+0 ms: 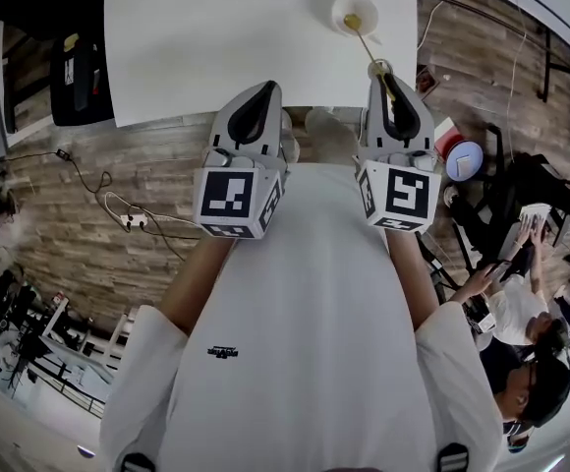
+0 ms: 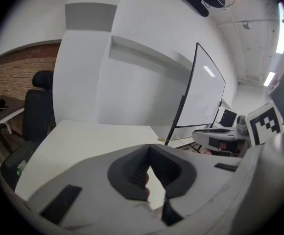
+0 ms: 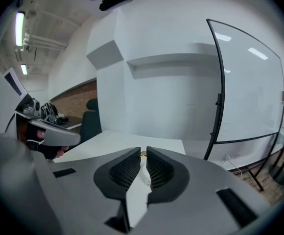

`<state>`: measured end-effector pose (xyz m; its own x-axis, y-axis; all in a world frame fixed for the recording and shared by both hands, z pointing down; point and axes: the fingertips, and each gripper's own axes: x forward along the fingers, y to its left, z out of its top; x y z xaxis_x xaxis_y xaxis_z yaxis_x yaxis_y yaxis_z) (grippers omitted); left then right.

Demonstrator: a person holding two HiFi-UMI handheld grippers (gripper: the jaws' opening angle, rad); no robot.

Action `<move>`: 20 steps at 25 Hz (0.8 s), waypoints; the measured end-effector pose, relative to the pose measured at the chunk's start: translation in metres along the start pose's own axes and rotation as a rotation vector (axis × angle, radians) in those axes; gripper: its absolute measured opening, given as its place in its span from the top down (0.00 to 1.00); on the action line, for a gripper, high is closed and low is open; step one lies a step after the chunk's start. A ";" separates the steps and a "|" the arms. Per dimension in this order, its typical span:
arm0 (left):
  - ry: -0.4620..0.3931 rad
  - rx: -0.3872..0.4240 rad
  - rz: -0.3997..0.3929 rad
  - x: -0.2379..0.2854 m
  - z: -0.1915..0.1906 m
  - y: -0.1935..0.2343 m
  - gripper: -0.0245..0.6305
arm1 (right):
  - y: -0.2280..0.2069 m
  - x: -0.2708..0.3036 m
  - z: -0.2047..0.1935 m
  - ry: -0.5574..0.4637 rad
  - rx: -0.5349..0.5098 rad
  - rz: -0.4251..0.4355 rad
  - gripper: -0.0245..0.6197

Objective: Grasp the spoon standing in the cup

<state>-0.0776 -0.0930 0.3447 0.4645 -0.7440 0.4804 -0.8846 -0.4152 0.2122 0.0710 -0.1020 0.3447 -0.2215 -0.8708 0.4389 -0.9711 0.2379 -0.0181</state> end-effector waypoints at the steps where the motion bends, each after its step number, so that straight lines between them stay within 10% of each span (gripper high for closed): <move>1: -0.008 0.003 0.003 -0.001 0.003 0.001 0.95 | 0.000 -0.003 0.004 -0.004 -0.007 0.005 0.90; 20: -0.129 0.060 0.008 -0.007 0.053 -0.025 0.95 | -0.035 -0.041 0.047 -0.120 -0.030 0.100 0.90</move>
<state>-0.0561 -0.1054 0.2908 0.4621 -0.8070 0.3678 -0.8861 -0.4366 0.1553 0.1101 -0.0953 0.2851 -0.3273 -0.8870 0.3259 -0.9412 0.3367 -0.0287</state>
